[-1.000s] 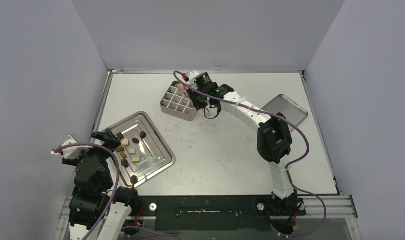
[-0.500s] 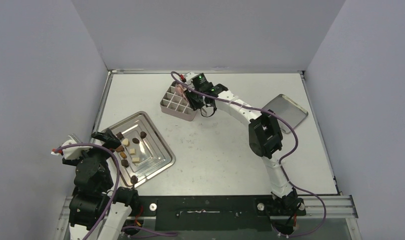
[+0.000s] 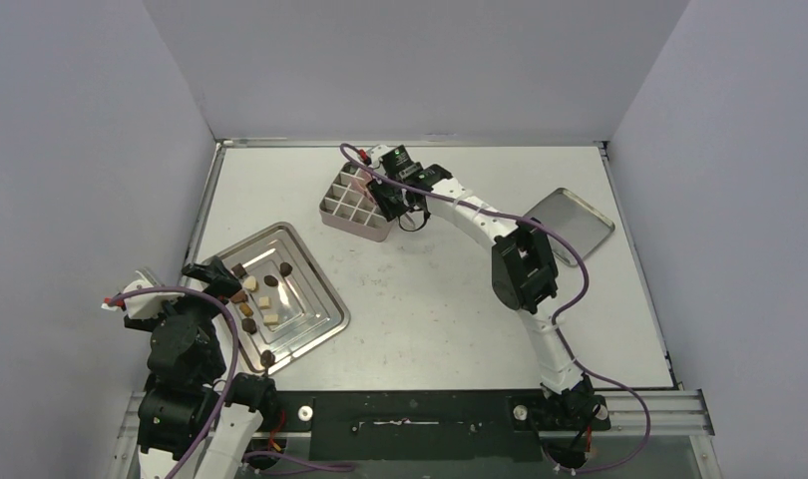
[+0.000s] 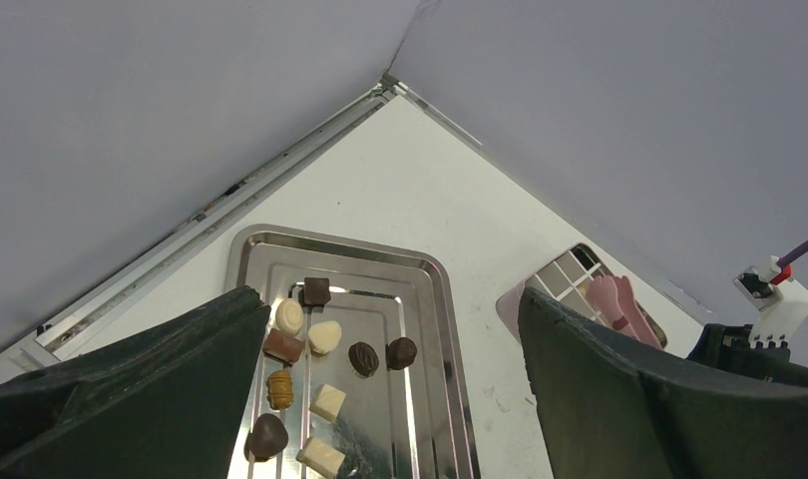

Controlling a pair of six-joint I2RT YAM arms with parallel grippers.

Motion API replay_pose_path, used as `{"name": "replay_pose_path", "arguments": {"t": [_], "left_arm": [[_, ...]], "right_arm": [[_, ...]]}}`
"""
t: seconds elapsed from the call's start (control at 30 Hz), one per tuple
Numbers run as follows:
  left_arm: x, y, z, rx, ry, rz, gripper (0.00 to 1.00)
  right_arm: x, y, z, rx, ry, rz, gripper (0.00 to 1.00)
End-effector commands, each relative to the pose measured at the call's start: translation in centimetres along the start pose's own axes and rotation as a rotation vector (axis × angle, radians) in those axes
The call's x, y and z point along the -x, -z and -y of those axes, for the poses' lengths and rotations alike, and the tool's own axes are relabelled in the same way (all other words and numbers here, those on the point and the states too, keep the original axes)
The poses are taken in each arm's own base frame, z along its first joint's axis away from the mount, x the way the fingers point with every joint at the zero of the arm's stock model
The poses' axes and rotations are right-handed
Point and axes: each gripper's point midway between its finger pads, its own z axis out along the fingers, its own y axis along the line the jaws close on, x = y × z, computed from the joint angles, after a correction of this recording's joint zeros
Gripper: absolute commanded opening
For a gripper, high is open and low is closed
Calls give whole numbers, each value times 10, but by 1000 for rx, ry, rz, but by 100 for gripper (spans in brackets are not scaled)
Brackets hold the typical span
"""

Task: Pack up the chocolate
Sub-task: Place the fake chocolate in the packing box.

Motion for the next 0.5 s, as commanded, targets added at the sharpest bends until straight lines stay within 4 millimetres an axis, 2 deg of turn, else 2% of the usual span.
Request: {"name": "replay_pose_path", "arguments": {"t": [0.0, 0.23, 0.37, 0.47], "left_arm": [[18, 4, 3, -14, 35, 47, 96], [15, 2, 5, -17, 26, 35, 97], [15, 2, 7, -26, 27, 33, 97], [14, 4, 8, -41, 21, 27, 97]], "right_arm": [[49, 62, -4, -22, 42, 135, 37], [47, 88, -44, 24, 102, 156, 37], [43, 96, -84, 66, 153, 163, 37], [35, 94, -113, 110, 184, 151, 37]]}}
